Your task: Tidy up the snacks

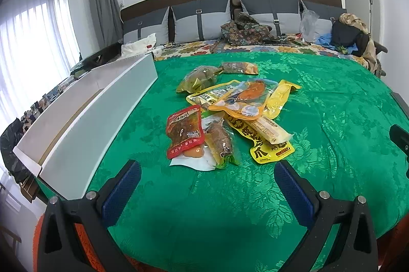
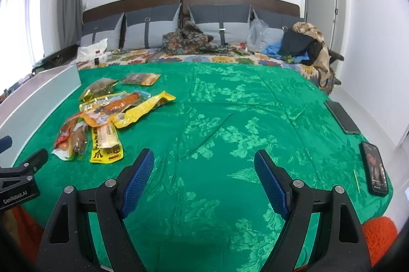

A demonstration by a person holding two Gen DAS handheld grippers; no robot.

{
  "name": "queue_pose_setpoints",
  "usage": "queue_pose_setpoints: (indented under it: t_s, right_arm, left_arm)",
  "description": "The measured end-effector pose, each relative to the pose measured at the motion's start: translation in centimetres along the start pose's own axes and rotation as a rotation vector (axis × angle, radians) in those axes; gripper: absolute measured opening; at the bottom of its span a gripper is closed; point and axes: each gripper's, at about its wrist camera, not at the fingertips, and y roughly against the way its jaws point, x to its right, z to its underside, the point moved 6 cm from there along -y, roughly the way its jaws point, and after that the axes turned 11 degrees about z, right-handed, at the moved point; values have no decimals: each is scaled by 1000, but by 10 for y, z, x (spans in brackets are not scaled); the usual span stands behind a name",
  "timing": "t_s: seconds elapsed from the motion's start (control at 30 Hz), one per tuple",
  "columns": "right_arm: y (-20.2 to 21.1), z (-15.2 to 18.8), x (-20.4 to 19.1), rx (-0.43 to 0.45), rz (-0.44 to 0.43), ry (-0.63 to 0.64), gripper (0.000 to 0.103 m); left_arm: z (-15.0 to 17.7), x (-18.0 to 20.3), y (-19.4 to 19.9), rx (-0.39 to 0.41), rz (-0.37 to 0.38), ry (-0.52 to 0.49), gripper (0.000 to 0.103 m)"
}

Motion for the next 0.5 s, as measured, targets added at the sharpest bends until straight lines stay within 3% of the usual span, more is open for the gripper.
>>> queue_pose_setpoints:
  t_s: [0.5]
  right_arm:
    - [-1, 4, -3, 5, -6, 3, 84]
  left_arm:
    - [3, -2, -2, -14, -9, 4, 103]
